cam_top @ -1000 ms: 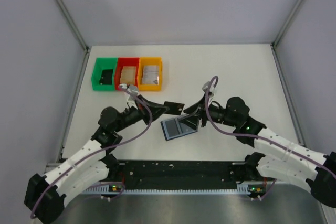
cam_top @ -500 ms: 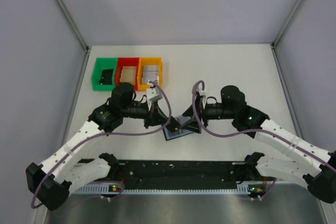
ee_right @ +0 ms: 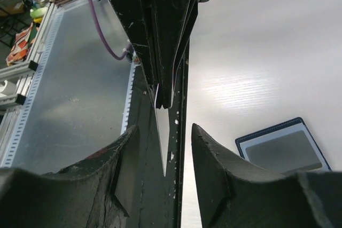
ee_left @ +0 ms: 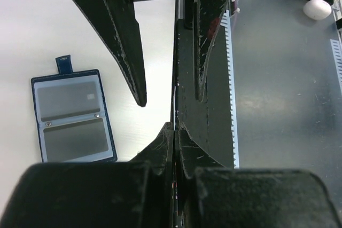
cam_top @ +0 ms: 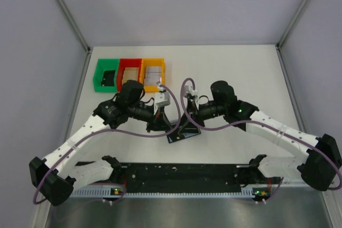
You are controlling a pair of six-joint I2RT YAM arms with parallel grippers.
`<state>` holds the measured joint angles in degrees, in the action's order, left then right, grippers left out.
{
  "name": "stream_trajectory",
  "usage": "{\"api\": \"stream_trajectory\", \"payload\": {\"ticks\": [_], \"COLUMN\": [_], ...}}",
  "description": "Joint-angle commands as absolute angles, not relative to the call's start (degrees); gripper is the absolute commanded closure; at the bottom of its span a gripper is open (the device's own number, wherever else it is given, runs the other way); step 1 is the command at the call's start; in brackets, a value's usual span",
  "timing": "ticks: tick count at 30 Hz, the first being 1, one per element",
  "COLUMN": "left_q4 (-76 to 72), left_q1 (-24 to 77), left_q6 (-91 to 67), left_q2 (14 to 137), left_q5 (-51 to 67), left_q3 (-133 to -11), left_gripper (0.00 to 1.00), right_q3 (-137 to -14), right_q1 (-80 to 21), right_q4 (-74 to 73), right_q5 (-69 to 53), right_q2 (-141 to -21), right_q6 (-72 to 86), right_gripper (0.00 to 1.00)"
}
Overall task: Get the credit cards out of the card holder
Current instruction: Place the credit card in the storage box.
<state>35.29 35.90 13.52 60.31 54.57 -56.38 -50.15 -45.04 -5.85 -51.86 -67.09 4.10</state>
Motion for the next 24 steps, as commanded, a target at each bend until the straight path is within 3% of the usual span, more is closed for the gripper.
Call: {"api": "stream_trajectory", "payload": {"ticks": [1,5,9,11,15,19,24], "left_q4": [36.3,36.9,37.2,36.2,32.3,19.5,0.6], "left_q1": [36.4,36.6,36.6,36.6,36.1,33.2,31.6], "left_q6": [15.6,16.0,16.3,15.6,10.9,2.7,-9.7], "left_q2": [60.8,61.3,61.4,60.9,57.4,48.3,35.0], "left_q5": [55.5,55.3,53.3,51.3,41.1,34.1,25.3], "left_q3": [-59.5,-60.0,-59.9,-59.5,-58.4,-51.8,-39.7], "left_gripper": [1.0,1.0,1.0,0.98,0.73,0.51,0.34], "right_q3": [-53.5,-54.0,-54.4,-54.1,-52.2,-46.5,-37.7], "right_q1": [-45.9,-46.5,-46.8,-46.8,-46.1,-43.4,-43.0], "right_q4": [-2.5,-2.5,-2.3,-2.1,1.2,15.2,36.0], "right_q5": [-55.3,-55.0,-54.9,-54.7,-51.2,-48.2,-40.8], "right_q2": [-69.4,-71.4,-71.9,-71.5,-69.4,-66.0,-62.7], "right_q6": [3.8,3.7,3.3,2.9,4.9,13.3,23.4], "right_gripper": [0.58,0.68,0.96,1.0,1.0,1.0,1.0]}}
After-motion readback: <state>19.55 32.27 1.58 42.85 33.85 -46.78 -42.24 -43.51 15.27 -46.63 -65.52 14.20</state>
